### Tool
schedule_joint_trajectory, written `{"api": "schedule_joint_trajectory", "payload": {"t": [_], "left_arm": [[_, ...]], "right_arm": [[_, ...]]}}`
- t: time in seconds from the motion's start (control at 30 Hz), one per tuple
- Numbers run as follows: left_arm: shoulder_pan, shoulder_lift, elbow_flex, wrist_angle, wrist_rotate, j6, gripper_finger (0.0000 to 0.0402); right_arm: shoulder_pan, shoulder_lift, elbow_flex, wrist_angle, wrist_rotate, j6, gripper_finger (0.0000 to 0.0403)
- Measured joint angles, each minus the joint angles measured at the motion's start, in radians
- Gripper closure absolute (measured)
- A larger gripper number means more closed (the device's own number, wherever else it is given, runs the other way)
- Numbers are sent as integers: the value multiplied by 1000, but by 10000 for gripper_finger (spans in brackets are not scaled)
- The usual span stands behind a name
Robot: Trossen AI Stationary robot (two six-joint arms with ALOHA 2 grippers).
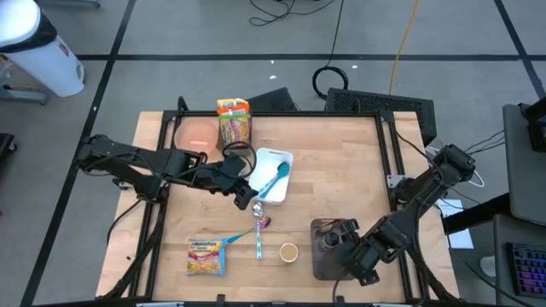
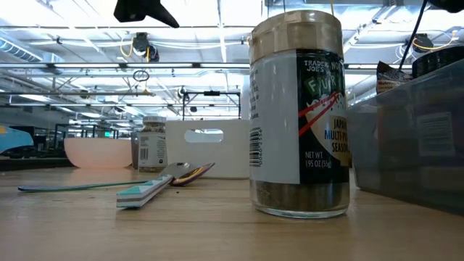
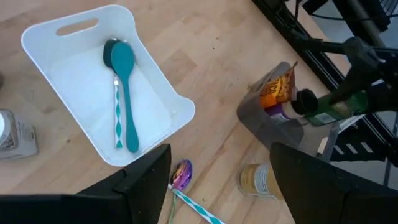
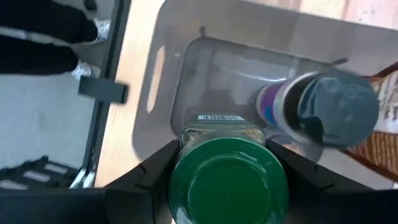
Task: Pick & Place Food Item
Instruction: Put the green seasoning bottle into the bottom black bin
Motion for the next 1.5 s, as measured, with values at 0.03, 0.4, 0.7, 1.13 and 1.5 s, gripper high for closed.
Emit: {"api": "schedule_joint_trajectory", "payload": {"t": [0.03, 0.4, 0.7, 1.13, 1.5], "left_arm": [[0, 0, 0, 1, 0, 2, 119], [0, 0, 0, -22, 0, 1, 119], [0, 0, 1, -36, -1, 5, 119], [0, 0, 1, -52, -1, 6, 119], [0, 0, 1, -53, -9, 14, 119]], "right_arm": [[-1, 1, 0, 2, 2, 7, 215], [-1, 1, -17, 53, 40, 81, 215], [-1, 0, -126, 119, 25, 157, 215], [-1, 0, -202, 199, 28, 180, 215], [-1, -4, -218, 218, 28, 183, 215]]}}
